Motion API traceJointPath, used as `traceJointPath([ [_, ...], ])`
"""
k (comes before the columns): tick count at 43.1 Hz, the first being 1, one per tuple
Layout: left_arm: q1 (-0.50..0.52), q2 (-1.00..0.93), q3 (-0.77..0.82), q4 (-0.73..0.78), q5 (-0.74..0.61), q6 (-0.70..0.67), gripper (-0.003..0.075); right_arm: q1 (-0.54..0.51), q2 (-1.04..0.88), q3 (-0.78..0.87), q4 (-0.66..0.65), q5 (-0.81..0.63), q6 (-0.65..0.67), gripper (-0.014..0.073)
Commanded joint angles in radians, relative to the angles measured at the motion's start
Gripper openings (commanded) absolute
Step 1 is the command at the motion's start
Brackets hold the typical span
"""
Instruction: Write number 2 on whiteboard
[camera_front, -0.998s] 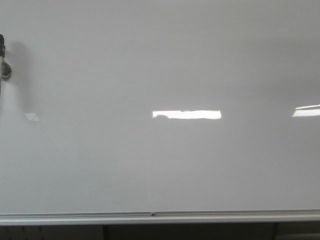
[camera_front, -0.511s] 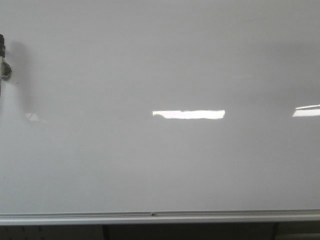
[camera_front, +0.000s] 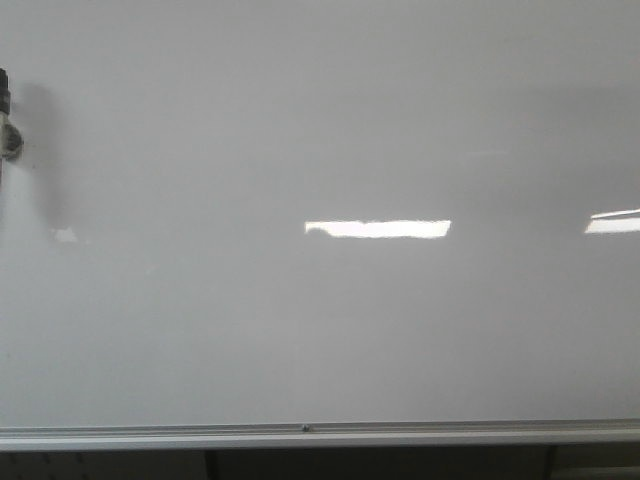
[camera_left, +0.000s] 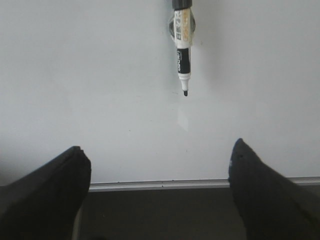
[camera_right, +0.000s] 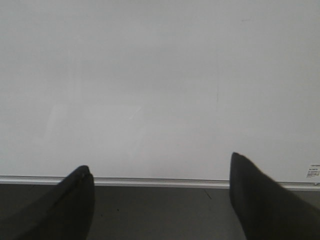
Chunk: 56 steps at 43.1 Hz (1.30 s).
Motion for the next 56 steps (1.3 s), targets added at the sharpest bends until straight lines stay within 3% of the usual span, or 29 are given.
traceJointPath([
  [1, -0.003, 0.071, -0.064, -0.039, -0.079, -0.013, 0.0566, -0.003, 0.003, -0.034, -0.011, -0.066, -0.009, 0.0595],
  [14, -0.017, 0.302, -0.211, -0.074, -0.080, -0.005, 0.0566, -0.003, 0.003, -0.034, -0.011, -0.066, -0.009, 0.0595],
  [28, -0.062, 0.505, -0.309, -0.072, -0.172, -0.005, 0.0566, -0.003, 0.003, -0.034, -0.011, -0.066, -0.009, 0.0595],
  [56, -0.062, 0.716, -0.325, -0.088, -0.395, -0.005, 0.0566, -0.003, 0.003, -0.034, -0.011, -0.066, -0.009, 0.0595],
])
